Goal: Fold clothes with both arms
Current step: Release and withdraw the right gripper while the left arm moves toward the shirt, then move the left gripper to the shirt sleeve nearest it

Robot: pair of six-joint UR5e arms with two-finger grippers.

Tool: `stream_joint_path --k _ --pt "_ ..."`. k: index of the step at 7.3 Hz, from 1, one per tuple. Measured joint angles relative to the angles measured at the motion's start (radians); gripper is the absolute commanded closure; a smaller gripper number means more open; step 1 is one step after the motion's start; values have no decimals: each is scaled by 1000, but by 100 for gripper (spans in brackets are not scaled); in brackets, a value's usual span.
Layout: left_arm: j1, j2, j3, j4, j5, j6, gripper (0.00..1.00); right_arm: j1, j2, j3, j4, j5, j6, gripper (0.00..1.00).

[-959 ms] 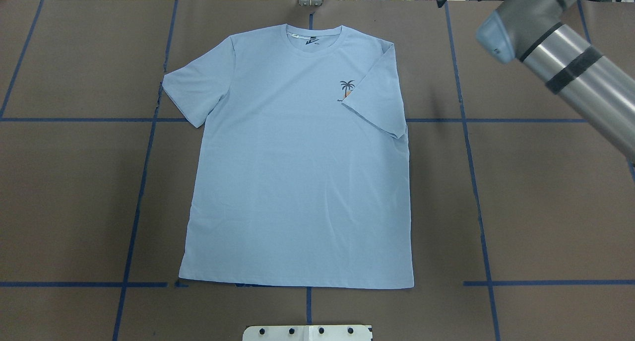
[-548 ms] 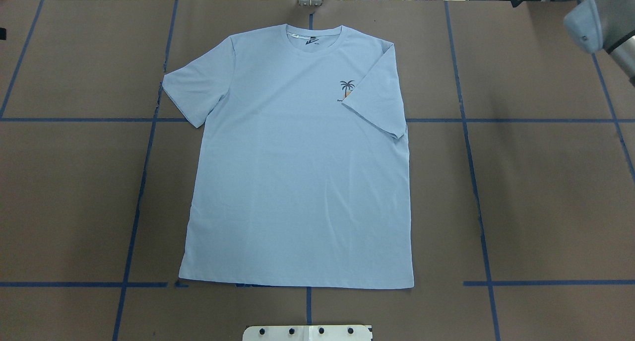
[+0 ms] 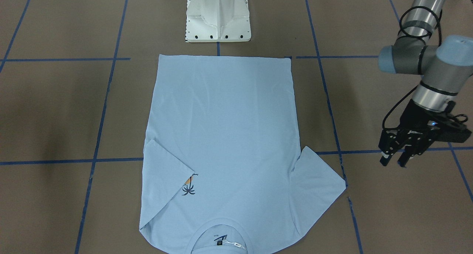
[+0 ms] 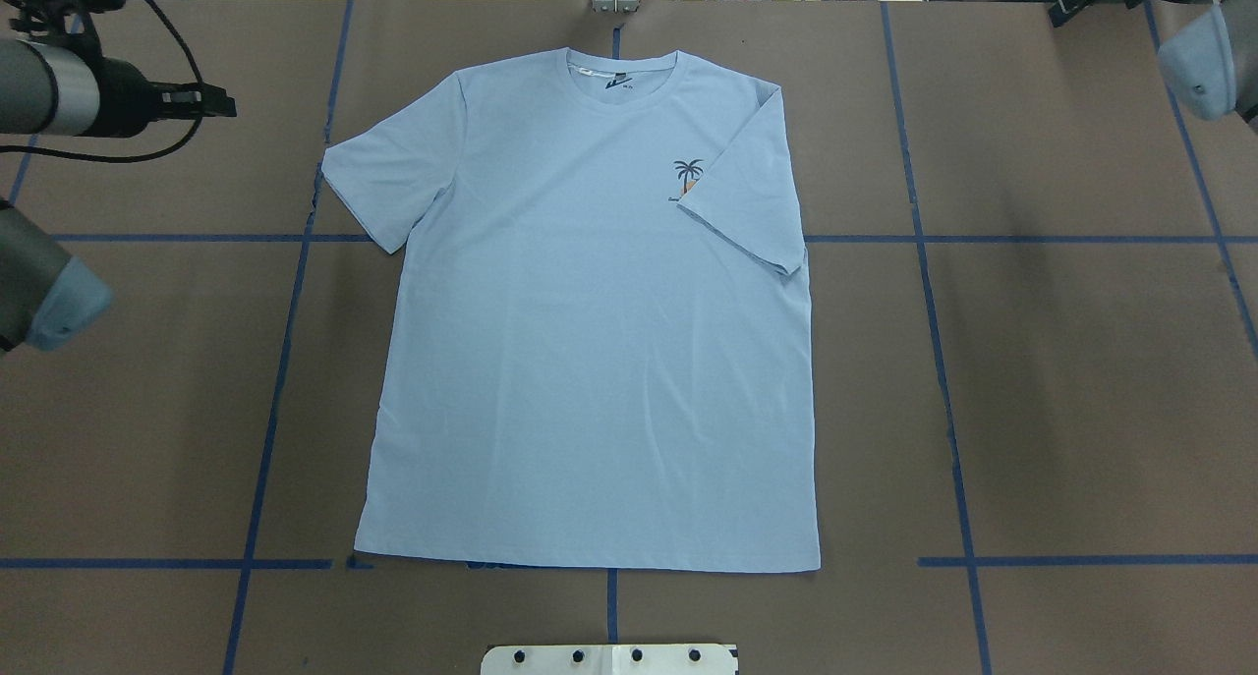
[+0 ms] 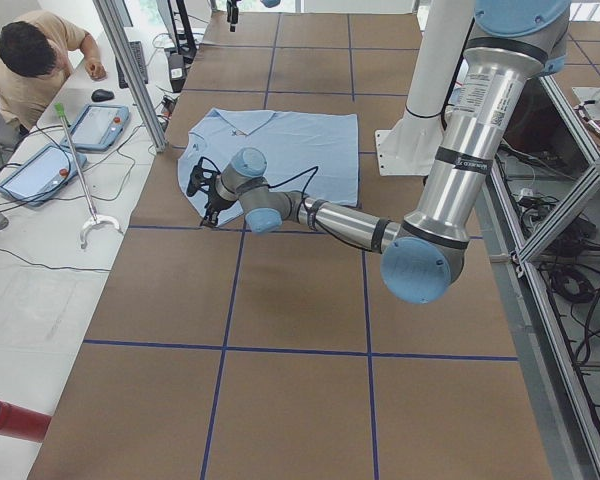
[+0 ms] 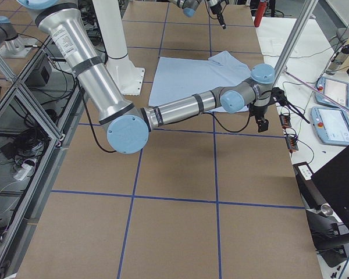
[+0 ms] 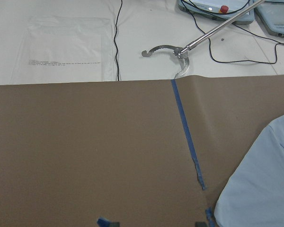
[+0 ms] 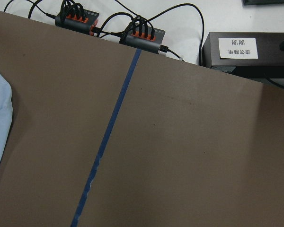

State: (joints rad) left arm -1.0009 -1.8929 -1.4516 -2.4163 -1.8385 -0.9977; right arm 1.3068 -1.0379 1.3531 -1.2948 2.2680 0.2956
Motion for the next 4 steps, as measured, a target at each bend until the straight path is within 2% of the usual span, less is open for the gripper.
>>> stream_joint_path --k 4 --pt "93 -131 185 -12 100 -23 58 0 -2 0 -1 -2 5 0"
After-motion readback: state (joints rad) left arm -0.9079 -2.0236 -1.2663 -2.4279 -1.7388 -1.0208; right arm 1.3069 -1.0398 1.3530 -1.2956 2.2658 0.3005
